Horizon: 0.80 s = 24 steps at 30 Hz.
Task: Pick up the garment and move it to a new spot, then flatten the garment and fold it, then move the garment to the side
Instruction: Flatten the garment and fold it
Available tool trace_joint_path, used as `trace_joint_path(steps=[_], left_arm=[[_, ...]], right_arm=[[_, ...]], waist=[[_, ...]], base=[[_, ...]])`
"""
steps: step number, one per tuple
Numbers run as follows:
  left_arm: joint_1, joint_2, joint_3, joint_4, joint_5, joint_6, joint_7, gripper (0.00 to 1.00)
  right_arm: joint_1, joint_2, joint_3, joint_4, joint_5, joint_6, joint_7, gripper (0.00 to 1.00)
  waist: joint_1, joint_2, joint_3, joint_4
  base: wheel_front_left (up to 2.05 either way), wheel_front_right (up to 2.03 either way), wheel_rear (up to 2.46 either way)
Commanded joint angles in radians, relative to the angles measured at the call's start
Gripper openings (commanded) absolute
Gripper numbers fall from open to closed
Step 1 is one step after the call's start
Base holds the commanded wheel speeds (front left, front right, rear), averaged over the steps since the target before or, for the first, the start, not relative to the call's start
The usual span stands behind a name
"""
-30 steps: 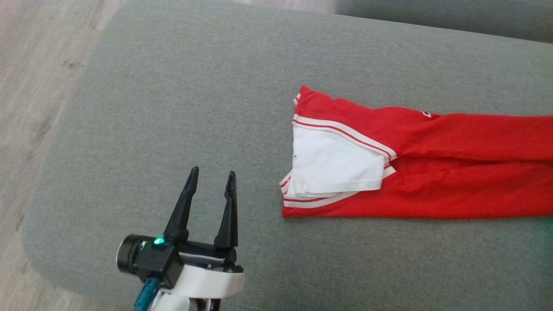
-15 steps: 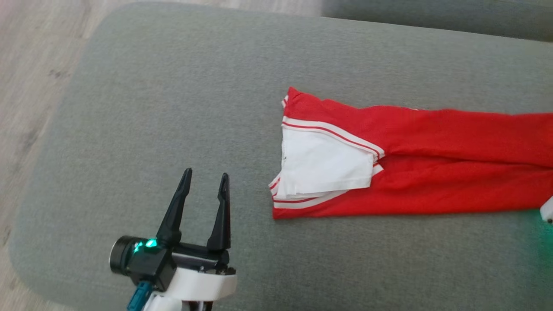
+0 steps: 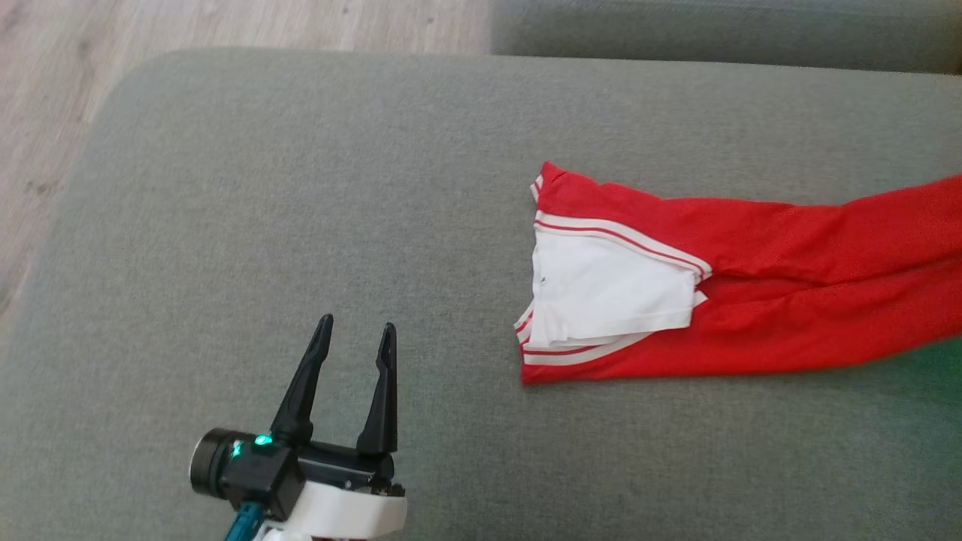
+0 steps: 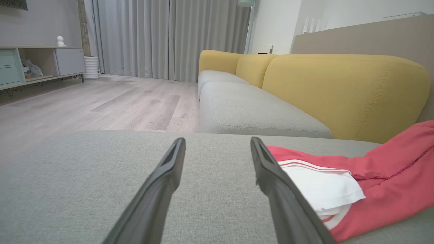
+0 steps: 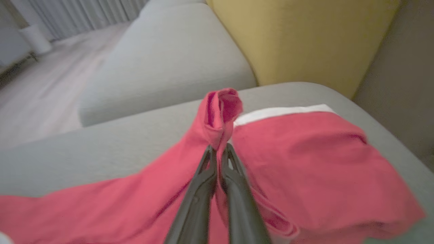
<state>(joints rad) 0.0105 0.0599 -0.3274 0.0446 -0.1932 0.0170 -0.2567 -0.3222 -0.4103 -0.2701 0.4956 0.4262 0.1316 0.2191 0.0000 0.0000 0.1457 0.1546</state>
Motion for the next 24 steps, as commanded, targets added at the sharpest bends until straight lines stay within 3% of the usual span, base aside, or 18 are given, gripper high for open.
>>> trace_joint_path(steps=[1, 6, 12, 16, 24], left_arm=[[-0.01, -0.006, 0.033, -0.026, 0.007, -0.005, -0.005, 1.0], [-0.007, -0.008, 0.03, -0.018, 0.0, -0.011, -0.005, 1.0], [-0.018, -0.009, 0.015, -0.004, -0.009, -0.019, -0.005, 1.0], [-0.027, -0.009, 0.003, 0.002, -0.023, -0.021, -0.005, 1.0], [-0.042, -0.01, -0.023, 0.006, -0.043, -0.009, -0.005, 1.0]], right_arm=[[-0.03, -0.007, 0.027, -0.059, 0.02, -0.001, 0.012, 0.0], [-0.029, 0.143, 0.088, -0.305, 0.15, -0.001, 0.122, 0.0], [-0.011, 0.327, 0.186, -0.469, 0.16, -0.001, 0.195, 0.0], [0.016, 0.358, 0.293, -0.461, 0.18, -0.001, 0.197, 0.0], [0.034, 0.36, 0.526, -0.246, 0.311, -0.001, 0.027, 0.0]], waist=[[0.0, 0.0, -0.011, -0.01], [0.0, 0.0, -0.024, -0.021], [0.0, 0.0, -0.024, -0.001], [0.0, 0.0, -0.022, 0.021], [0.0, 0.0, -0.018, 0.061]], base=[[0.0, 0.0, 0.0], [0.0, 0.0, 0.0], [0.0, 0.0, 0.0], [0.0, 0.0, 0.0], [0.0, 0.0, 0.0]])
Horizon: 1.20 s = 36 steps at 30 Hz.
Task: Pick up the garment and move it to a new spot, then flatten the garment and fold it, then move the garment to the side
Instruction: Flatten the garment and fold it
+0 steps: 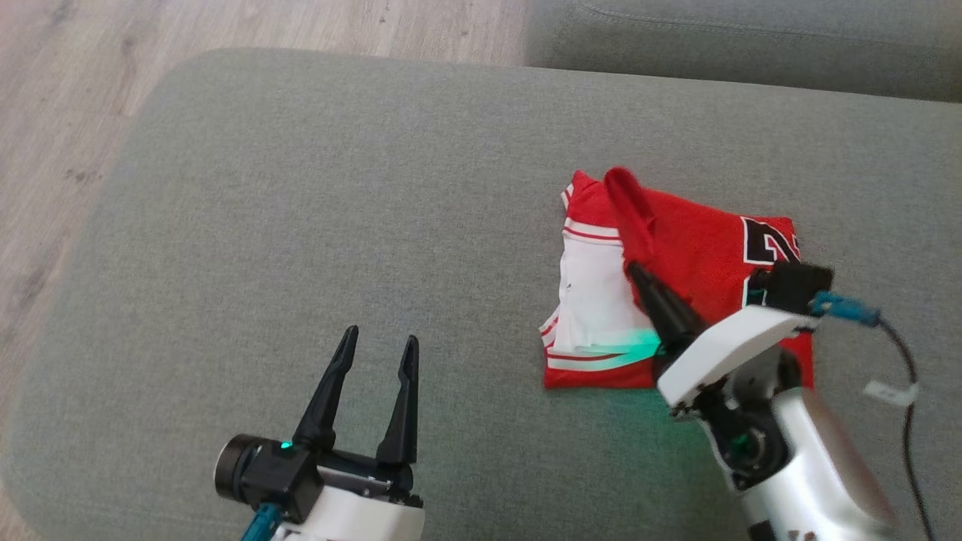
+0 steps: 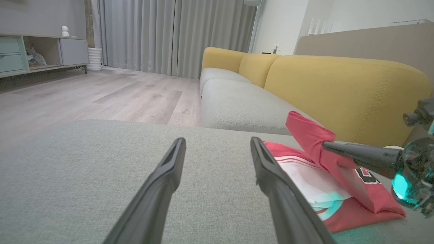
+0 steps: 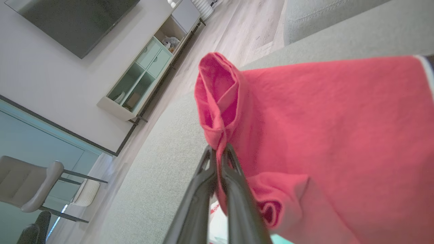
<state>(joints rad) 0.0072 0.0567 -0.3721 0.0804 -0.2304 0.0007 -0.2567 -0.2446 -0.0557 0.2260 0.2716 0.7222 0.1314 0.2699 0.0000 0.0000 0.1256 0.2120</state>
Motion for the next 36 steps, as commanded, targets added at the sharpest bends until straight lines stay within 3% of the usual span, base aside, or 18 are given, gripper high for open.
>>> trace_joint_path(steps=[1, 5, 6, 7, 8, 13, 16, 19, 21, 25, 29, 36], left_arm=[[-0.04, -0.006, 0.021, -0.03, -0.007, 0.008, -0.005, 1.0], [-0.046, -0.006, 0.018, -0.031, -0.01, 0.012, -0.005, 1.0], [-0.048, -0.006, 0.015, -0.031, -0.01, 0.012, -0.005, 1.0], [-0.051, -0.006, 0.013, -0.03, -0.011, 0.013, -0.005, 1.0], [-0.053, -0.006, 0.011, -0.029, -0.011, 0.013, -0.005, 1.0], [-0.057, -0.006, 0.007, -0.023, -0.011, 0.016, -0.005, 1.0], [-0.046, -0.006, 0.019, -0.022, -0.006, 0.025, -0.005, 1.0], [-0.027, -0.006, 0.048, -0.028, -0.001, 0.041, -0.005, 1.0], [-0.011, -0.006, 0.069, -0.034, 0.003, 0.049, -0.005, 1.0], [0.021, -0.006, 0.112, -0.045, 0.011, 0.061, -0.005, 1.0], [0.061, -0.006, 0.16, -0.052, 0.039, 0.088, -0.005, 1.0], [0.149, -0.006, 0.214, -0.082, 0.049, 0.109, -0.005, 1.0]], right_arm=[[-0.054, 0.005, 0.05, 0.007, 0.03, -0.001, -0.052, 0.0], [-0.113, 0.005, 0.146, 0.121, 0.119, -0.001, -0.155, 0.0], [-0.13, 0.005, 0.171, 0.145, 0.151, -0.001, -0.181, 0.15], [-0.147, 0.005, 0.195, 0.174, 0.177, -0.001, -0.206, 0.47], [-0.165, 0.005, 0.22, 0.198, 0.196, -0.001, -0.235, 1.0], [-0.217, 0.005, 0.317, 0.26, 0.289, -0.001, -0.314, 1.0], [-0.236, 0.005, 0.339, 0.285, 0.283, -0.001, -0.376, 1.0], [-0.24, -0.005, 0.327, 0.286, 0.151, -0.001, -0.451, 1.0], [-0.217, -0.047, 0.303, 0.259, 0.053, -0.001, -0.489, 1.0], [-0.122, -0.149, 0.223, 0.144, -0.139, -0.001, -0.527, 1.0], [0.023, -0.205, 0.106, 0.003, -0.345, -0.001, -0.531, 1.0], [0.275, -0.126, -0.108, -0.135, -0.542, -0.001, -0.531, 1.0]], waist=[[0.0, 0.0, 0.003, 0.006], [0.0, 0.0, 0.013, 0.011], [0.0, 0.0, 0.014, 0.011], [0.0, 0.0, 0.015, 0.012], [0.0, 0.0, 0.015, 0.013], [0.0, 0.0, 0.006, 0.014], [0.0, 0.0, -0.008, 0.004], [0.0, 0.0, -0.023, -0.02], [0.0, 0.0, -0.036, -0.038], [0.0, 0.0, -0.069, -0.075], [0.0, 0.0, -0.104, -0.1], [0.0, 0.0, -0.148, -0.121]], base=[[0.0, 0.0, 0.0], [0.0, 0.0, 0.0], [0.0, 0.0, 0.0], [0.0, 0.0, 0.0], [0.0, 0.0, 0.0], [0.0, 0.0, 0.0], [0.0, 0.0, 0.0], [0.0, 0.0, 0.0], [0.0, 0.0, 0.0], [0.0, 0.0, 0.0], [0.0, 0.0, 0.0], [0.0, 0.0, 0.0]])
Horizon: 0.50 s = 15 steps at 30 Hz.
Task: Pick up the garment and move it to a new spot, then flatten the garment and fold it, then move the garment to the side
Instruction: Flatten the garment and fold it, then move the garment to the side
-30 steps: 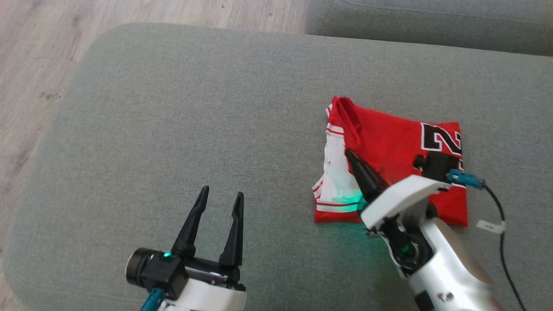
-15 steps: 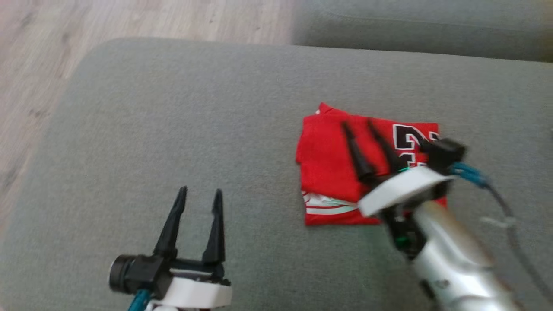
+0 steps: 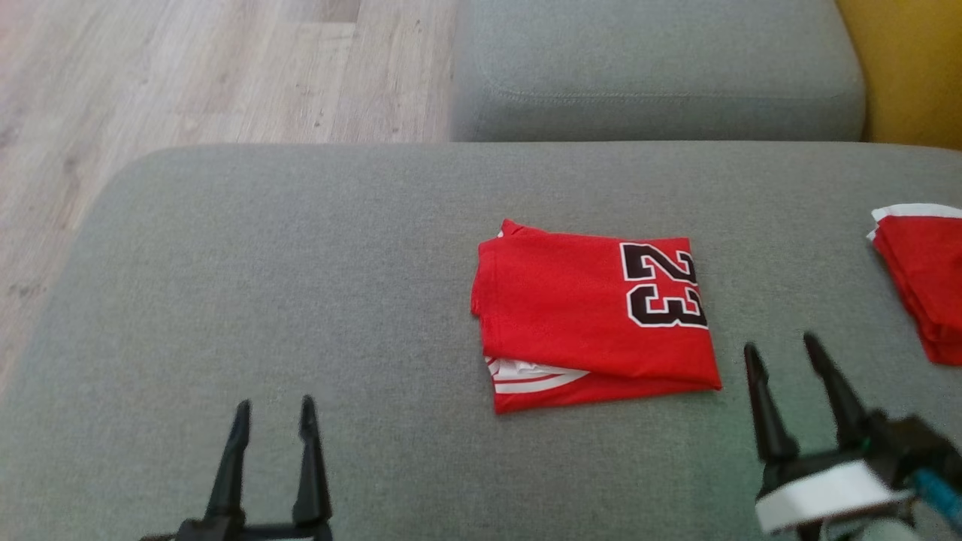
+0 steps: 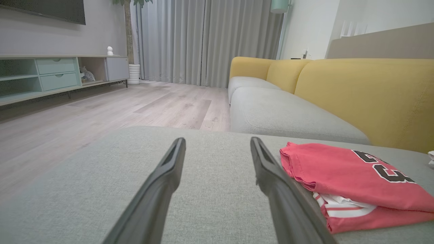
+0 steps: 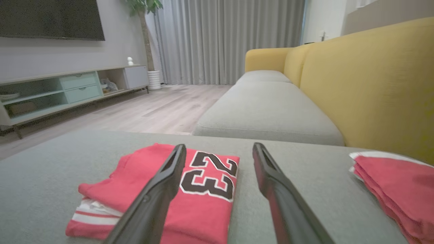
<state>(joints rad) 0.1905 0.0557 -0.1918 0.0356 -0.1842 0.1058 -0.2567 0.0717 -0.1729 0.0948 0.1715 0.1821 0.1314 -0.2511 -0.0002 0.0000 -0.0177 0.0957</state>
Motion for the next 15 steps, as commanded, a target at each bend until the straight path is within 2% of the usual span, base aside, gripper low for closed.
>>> trace_joint_path(steps=[1, 7, 15], left_arm=[[-0.022, -0.005, 0.043, -0.047, 0.0, 0.006, -0.005, 1.0], [0.039, -0.005, 0.074, -0.084, 0.019, -0.003, -0.005, 1.0], [0.049, -0.005, 0.083, -0.081, 0.031, -0.011, -0.005, 1.0]], right_arm=[[-0.021, 0.005, 0.011, -0.043, -0.02, -0.001, -0.01, 1.0], [0.04, 0.055, -0.022, -0.065, -0.066, -0.001, -0.011, 1.0], [0.056, 0.069, -0.027, -0.068, -0.083, -0.001, -0.011, 1.0]], waist=[[0.0002, 0.0, -0.008, -0.007], [0.0002, 0.0, -0.025, -0.015], [0.0002, 0.0, -0.039, -0.007]], base=[[0.0, 0.0, 0.0], [0.0, 0.0, 0.0], [0.0, 0.0, 0.0]])
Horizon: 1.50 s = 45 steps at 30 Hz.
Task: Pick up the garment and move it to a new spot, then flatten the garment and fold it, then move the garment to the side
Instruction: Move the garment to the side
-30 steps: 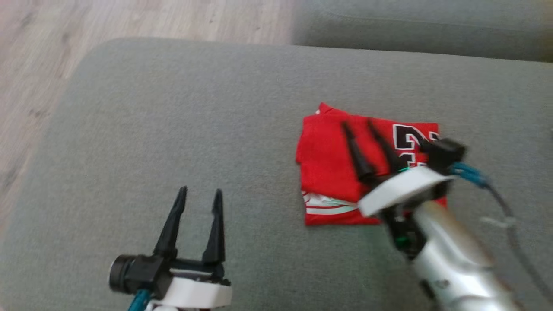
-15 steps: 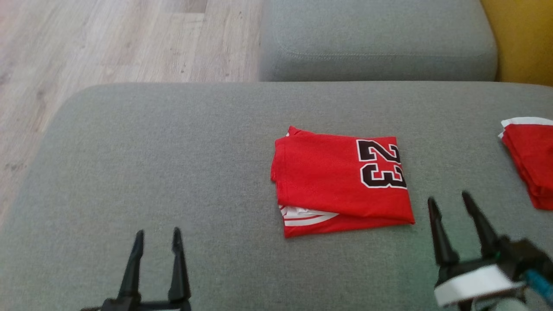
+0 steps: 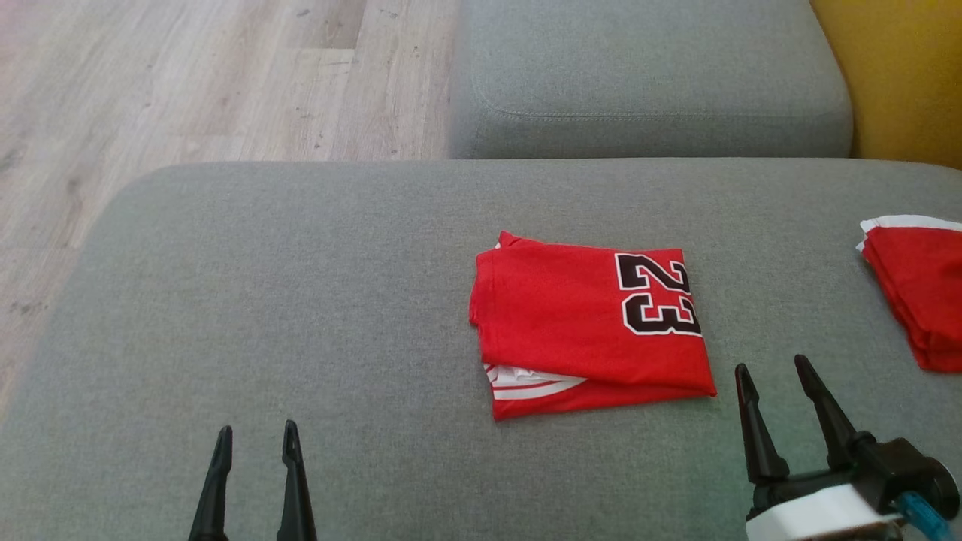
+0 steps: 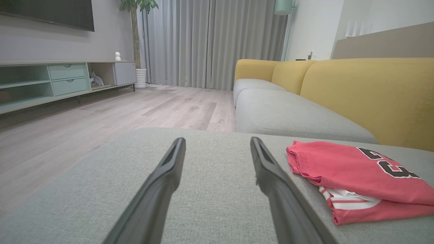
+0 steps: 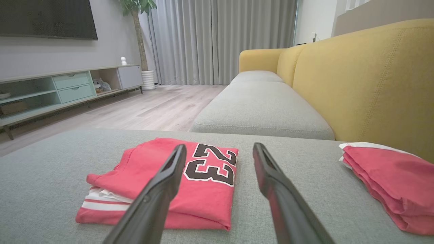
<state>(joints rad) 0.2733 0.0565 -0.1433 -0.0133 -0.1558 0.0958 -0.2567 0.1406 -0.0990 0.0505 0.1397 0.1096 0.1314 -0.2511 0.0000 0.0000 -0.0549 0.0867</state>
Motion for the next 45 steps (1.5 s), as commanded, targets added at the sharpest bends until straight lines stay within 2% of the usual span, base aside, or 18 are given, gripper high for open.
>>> trace_joint_path(steps=[1, 30, 39, 45], left_arm=[[-0.033, -0.006, 0.035, -0.033, 0.0, 0.0, -0.005, 1.0], [-0.037, -0.006, 0.018, -0.017, 0.035, -0.032, -0.005, 1.0], [-0.067, -0.006, -0.005, -0.032, 0.049, -0.042, -0.005, 1.0], [-0.134, -0.006, -0.037, -0.04, 0.058, -0.052, -0.005, 1.0]], right_arm=[[-0.012, -0.004, 0.018, -0.036, -0.013, -0.001, -0.011, 1.0], [0.004, 0.009, -0.016, -0.026, -0.023, -0.001, -0.011, 1.0], [-0.069, 0.01, -0.026, 0.009, -0.009, -0.001, -0.011, 1.0], [-0.236, 0.004, -0.025, 0.148, 0.046, -0.001, -0.011, 1.0]], waist=[[0.0, 0.0, -0.002, 0.003], [0.0, 0.0, 0.006, 0.033], [0.0, 0.0, 0.096, 0.028], [0.0, 0.0, 0.195, 0.036]], base=[[0.0, 0.0, 0.0], [0.0, 0.0, 0.0], [0.0, 0.0, 0.0], [0.0, 0.0, 0.0]])
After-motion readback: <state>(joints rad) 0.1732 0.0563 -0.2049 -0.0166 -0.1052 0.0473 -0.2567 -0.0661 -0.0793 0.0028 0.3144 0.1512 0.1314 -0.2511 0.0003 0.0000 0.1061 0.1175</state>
